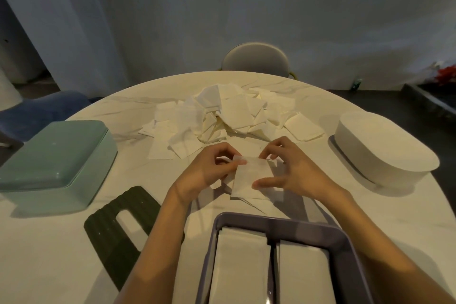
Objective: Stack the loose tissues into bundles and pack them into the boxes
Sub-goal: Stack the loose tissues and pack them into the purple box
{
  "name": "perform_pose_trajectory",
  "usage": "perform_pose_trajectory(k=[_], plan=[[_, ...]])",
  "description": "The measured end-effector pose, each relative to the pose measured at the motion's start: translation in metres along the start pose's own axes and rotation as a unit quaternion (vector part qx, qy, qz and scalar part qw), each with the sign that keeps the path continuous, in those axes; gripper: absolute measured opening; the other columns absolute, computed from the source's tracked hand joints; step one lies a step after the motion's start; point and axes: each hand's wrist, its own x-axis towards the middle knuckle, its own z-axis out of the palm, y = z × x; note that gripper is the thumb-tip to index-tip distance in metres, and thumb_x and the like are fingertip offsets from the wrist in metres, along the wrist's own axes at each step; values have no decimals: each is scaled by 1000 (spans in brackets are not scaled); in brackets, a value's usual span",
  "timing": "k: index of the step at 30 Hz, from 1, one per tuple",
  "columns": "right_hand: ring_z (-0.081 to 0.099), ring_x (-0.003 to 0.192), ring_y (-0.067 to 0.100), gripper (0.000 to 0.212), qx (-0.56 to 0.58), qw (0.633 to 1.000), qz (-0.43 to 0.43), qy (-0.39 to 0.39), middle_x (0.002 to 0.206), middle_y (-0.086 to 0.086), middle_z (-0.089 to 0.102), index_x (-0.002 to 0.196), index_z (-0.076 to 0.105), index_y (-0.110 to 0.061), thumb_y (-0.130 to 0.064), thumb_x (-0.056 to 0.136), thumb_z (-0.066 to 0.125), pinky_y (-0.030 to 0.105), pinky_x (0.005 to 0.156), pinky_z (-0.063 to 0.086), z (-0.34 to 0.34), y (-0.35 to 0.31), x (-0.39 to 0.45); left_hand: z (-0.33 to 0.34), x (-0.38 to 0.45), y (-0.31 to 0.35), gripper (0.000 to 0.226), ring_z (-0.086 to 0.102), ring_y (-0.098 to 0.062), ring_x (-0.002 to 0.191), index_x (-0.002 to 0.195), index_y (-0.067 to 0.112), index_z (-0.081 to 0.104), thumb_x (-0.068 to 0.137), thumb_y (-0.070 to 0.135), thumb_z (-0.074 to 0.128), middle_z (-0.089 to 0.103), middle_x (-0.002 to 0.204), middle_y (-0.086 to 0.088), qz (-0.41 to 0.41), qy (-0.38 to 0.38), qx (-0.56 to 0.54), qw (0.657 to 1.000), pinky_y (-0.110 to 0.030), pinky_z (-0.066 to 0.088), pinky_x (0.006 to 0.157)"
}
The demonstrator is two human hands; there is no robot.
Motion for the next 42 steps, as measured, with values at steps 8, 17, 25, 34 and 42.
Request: perform_pose_trajectory(k=[8,17,25,34,42], plan=[[62,98,14,45,87,996,-10,10,121,-9,57,107,64,-37,-36,71,91,20,78,57,-12,6,-2,-14,-5,1,28,64,-28,77,109,3,64,93,22,76,72,108,-13,-2,-48,-22,999,-40,51,63],[61,90,15,60,59,991,108,-44,102,-9,60,120,54,-27,-42,73,89,20,74,53,-11,-3,-5,-17,-6,3,41,66,-30,77,116,20,65,81,31,82,71,100,-6,-10,-89,39,995,-37,57,71],[67,92,5,19,293,956,-17,27,104,-11,73,111,72,-31,-25,93,71,21,81,56,-35,-18,-13,-19,-9,18,44,56,-10,83,115,29,73,98,58,44,61,88,1,-26,53,-35,998,-19,44,75],[70,102,11,34,366,930,-1,-10,107,-12,75,115,71,-30,-36,82,73,25,92,58,-37,-24,-14,16,4,23,88,63,-29,125,140,14,60,96,75,15,67,134,-14,-158,-43,-310,936,-40,45,109],[56,97,-6,43,104,988,-15,116,111,-25,60,123,64,-37,-43,84,77,2,71,44,-30,-13,-6,46,1,20,58,56,-37,134,145,16,56,105,55,42,62,142,-16,-149,-52,-447,881,-57,35,119]])
